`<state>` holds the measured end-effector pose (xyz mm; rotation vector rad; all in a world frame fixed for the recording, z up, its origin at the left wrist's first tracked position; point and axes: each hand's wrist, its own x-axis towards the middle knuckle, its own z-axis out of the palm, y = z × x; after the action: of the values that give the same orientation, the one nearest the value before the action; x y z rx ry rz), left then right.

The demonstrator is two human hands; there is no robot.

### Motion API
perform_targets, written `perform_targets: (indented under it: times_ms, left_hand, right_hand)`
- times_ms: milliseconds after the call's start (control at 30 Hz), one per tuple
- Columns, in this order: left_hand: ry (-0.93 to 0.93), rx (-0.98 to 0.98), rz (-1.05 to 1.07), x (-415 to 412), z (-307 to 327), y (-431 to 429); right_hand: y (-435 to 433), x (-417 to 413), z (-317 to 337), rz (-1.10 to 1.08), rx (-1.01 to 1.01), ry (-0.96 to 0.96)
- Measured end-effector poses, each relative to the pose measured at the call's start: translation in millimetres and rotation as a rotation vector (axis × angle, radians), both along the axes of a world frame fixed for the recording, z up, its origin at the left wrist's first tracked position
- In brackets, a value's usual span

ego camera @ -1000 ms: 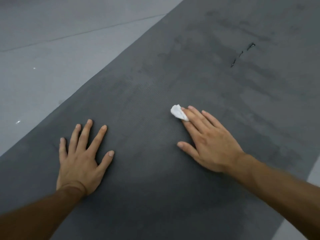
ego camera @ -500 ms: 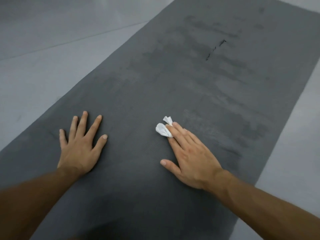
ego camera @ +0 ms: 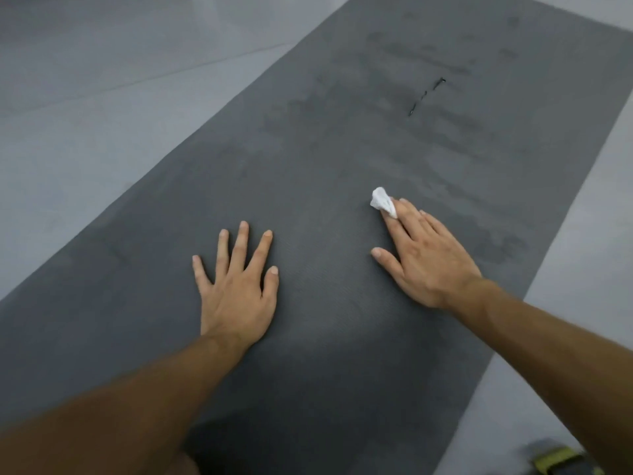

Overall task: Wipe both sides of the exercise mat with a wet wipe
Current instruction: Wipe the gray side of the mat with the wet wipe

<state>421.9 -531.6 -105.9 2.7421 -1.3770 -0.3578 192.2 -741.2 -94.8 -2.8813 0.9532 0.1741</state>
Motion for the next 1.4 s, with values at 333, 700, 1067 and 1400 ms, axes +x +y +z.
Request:
perform_targets:
  times_ms: [333,700,1067,1400]
  left_hand:
    - [-0.048,-0.008,0.016,-4.7,-2.3,-1.3]
    - [-0.036,0.002,0.011,-4.4,-3.2,-1.6]
    - [-0.011,-0.013,0.123,-38.6,-3.5,-10.5]
    - [-0.029,0.000,0.139,-44.8,-3.9,-11.6]
  right_hand:
    - [118.8,-31.9,8.7,0.285,0.205,-0.017]
    - [21.1,-48.3,11.6,0.015,0.023,0.081]
    - [143.5,-72.0,8.7,0.288,0.224,-0.055]
    - [82.4,-85.9,5.8,0.123,0.037,0.054]
